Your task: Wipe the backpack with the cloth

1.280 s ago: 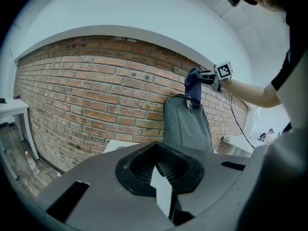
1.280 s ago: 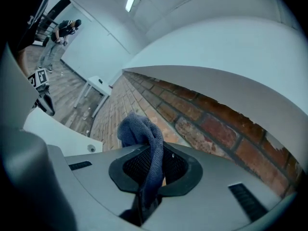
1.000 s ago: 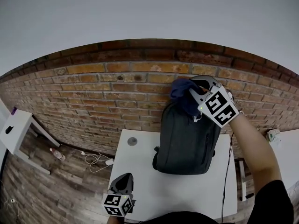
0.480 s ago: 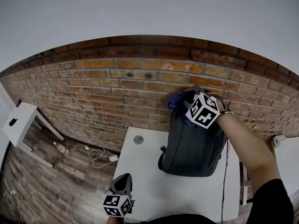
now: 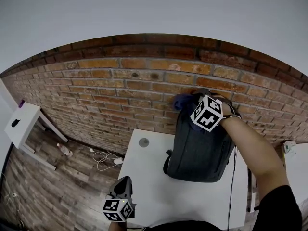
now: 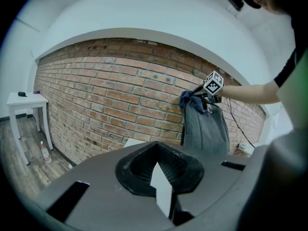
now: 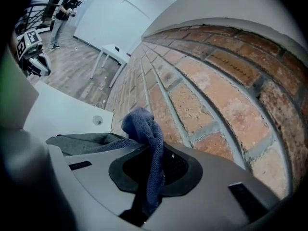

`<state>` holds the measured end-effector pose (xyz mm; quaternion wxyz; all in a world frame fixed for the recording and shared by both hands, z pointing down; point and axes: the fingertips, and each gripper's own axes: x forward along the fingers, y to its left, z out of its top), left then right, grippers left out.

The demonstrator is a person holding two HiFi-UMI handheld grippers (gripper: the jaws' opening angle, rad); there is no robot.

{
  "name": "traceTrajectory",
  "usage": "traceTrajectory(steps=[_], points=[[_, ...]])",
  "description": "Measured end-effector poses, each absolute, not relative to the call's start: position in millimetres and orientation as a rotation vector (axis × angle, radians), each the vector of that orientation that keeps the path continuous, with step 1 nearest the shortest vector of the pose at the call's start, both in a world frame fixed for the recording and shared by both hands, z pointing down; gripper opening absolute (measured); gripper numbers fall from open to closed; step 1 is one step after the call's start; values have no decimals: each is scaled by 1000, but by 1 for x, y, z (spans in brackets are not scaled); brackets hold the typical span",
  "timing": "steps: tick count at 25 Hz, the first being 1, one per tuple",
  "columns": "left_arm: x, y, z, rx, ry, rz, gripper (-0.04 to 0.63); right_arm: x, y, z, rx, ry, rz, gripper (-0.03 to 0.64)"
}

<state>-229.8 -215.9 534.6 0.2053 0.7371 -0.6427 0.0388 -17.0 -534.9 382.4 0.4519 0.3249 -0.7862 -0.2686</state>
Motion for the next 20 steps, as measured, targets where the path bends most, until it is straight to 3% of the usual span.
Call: traceTrajectory(steps=[20], points=[[-192,-221,526,2141,-1708,141,-3,84,-523,360,987,-1791,-812,40]])
